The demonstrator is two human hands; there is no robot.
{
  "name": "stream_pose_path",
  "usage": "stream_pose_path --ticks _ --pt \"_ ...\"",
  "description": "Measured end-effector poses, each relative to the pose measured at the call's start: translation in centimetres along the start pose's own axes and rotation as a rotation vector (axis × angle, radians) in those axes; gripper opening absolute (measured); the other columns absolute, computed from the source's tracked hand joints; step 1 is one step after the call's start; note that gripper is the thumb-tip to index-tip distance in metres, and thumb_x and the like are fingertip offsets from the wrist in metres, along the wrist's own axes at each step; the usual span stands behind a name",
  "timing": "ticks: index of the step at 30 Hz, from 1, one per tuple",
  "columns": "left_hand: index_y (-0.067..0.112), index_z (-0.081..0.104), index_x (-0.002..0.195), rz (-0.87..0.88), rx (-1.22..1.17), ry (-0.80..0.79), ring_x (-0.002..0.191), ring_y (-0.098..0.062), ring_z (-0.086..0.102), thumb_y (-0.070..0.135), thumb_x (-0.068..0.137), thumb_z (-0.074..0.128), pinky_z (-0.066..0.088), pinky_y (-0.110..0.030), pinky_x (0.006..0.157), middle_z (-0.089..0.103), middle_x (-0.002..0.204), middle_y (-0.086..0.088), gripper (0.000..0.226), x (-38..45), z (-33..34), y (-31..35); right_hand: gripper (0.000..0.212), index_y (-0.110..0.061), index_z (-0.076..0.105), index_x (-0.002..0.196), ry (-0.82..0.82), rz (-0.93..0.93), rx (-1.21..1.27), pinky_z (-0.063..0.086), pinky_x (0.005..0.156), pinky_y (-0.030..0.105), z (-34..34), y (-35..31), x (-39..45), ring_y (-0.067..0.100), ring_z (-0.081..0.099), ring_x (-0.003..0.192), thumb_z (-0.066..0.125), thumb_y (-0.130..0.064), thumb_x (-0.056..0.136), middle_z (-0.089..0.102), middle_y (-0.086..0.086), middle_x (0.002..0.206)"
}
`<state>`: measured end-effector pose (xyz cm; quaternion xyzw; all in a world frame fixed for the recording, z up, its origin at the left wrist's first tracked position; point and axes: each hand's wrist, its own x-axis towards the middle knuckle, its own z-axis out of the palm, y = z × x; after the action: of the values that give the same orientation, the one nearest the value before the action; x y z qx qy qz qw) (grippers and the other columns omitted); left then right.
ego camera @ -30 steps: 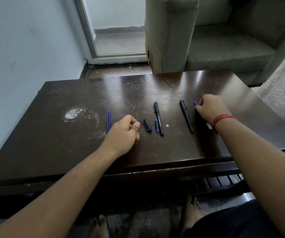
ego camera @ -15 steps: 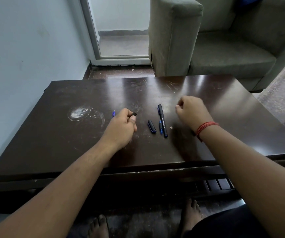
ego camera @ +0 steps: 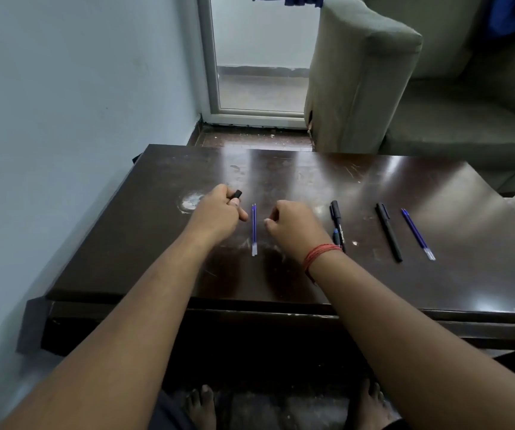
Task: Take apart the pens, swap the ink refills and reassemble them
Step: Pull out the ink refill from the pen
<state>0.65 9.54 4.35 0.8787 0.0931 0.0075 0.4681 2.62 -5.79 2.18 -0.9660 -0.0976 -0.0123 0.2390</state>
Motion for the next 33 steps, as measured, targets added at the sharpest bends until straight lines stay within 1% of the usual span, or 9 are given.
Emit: stream_pose_path --ticks 4,8,13,21,25,27,29,31,33 --pt "0.020 0.051 0.109 0.011 -0.022 0.001 0.082 -0.006 0.057 0.018 0.105 0.039 0.036 -0.022 0.063 0.072 0.088 0.009 0.013 0.1 -0.5 -0.1 0.016 -0.012 0.060 0.089 -0.016 0.038 -0.003 0.048 0.072 0.032 1.7 -1.6 1.6 0.032 0.062 0.091 0.059 -0.028 0.090 0.066 0.013 0.097" --pt "0.018 0.049 0.111 0.016 -0.047 0.024 0.070 0.000 0.053 0.016 0.106 0.038 0.036 -0.008 0.048 0.070 0.089 0.006 0.013 0.0 -0.9 0.1 0.010 -0.012 0.057 0.087 -0.051 0.071 -0.034 0.044 0.066 0.031 2.8 -1.6 2.5 0.033 0.061 0.087 0.055 -0.022 0.089 0.064 0.014 0.097" --pt "0.020 0.051 0.109 0.026 -0.034 0.027 0.076 -0.005 0.054 0.017 0.105 0.038 0.035 -0.023 0.060 0.071 0.090 0.008 0.013 0.4 -0.9 -0.2 0.008 -0.010 0.054 0.088 -0.025 0.064 -0.061 0.045 0.067 0.034 3.2 -1.2 2.4 0.035 0.060 0.087 0.052 -0.018 0.090 0.061 0.014 0.097" --pt "0.017 0.052 0.107 0.038 -0.013 0.025 0.082 -0.007 0.054 0.015 0.103 0.039 0.036 -0.023 0.064 0.073 0.091 0.004 0.013 0.6 -0.4 -0.3 0.009 -0.006 0.056 0.096 -0.015 0.045 -0.169 0.042 0.066 0.034 3.5 -1.6 2.2 0.037 0.060 0.091 0.050 -0.008 0.089 0.060 0.017 0.103" --pt "0.014 0.053 0.107 0.023 0.004 0.024 0.079 -0.002 0.053 0.013 0.102 0.040 0.035 -0.022 0.063 0.073 0.094 0.000 0.014 0.8 -0.3 -0.6 0.021 -0.006 0.063 0.107 -0.160 0.089 -0.289 0.048 0.069 0.037 3.0 -2.2 3.1 0.038 0.062 0.098 0.052 -0.002 0.089 0.061 0.017 0.108" --pt "0.014 0.054 0.106 0.014 0.019 0.024 0.079 -0.004 0.054 0.014 0.102 0.040 0.035 -0.023 0.063 0.073 0.094 -0.001 0.014 0.9 -0.2 -0.7 0.023 -0.008 0.065 0.104 -0.245 0.097 -0.341 0.052 0.072 0.038 2.5 -2.4 3.6 0.037 0.062 0.098 0.050 -0.001 0.088 0.060 0.016 0.103" --pt "0.015 0.053 0.105 0.010 0.027 0.025 0.080 -0.006 0.055 0.015 0.102 0.041 0.035 -0.023 0.063 0.073 0.094 0.000 0.013 1.0 -0.1 -0.9 0.016 -0.010 0.063 0.095 -0.294 0.106 -0.381 0.055 0.077 0.039 2.0 -2.5 3.9 0.036 0.062 0.095 0.051 -0.004 0.088 0.057 0.013 0.094" --pt "0.016 0.053 0.105 0.009 0.027 0.024 0.081 -0.006 0.055 0.016 0.102 0.042 0.036 -0.024 0.063 0.073 0.095 -0.001 0.012 1.1 0.0 -0.9 0.008 -0.011 0.058 0.087 -0.315 0.090 -0.408 0.057 0.077 0.039 1.7 -2.6 4.1 0.034 0.061 0.088 0.052 -0.007 0.088 0.054 0.010 0.085" --pt "0.015 0.053 0.106 0.010 0.023 0.016 0.082 -0.008 0.056 0.016 0.103 0.042 0.037 -0.027 0.067 0.073 0.095 -0.001 0.011 1.1 0.1 -0.8 0.010 -0.010 0.057 0.080 -0.328 0.060 -0.422 0.056 0.074 0.037 1.5 -2.6 4.2 0.031 0.060 0.082 0.053 -0.012 0.088 0.055 0.009 0.082"
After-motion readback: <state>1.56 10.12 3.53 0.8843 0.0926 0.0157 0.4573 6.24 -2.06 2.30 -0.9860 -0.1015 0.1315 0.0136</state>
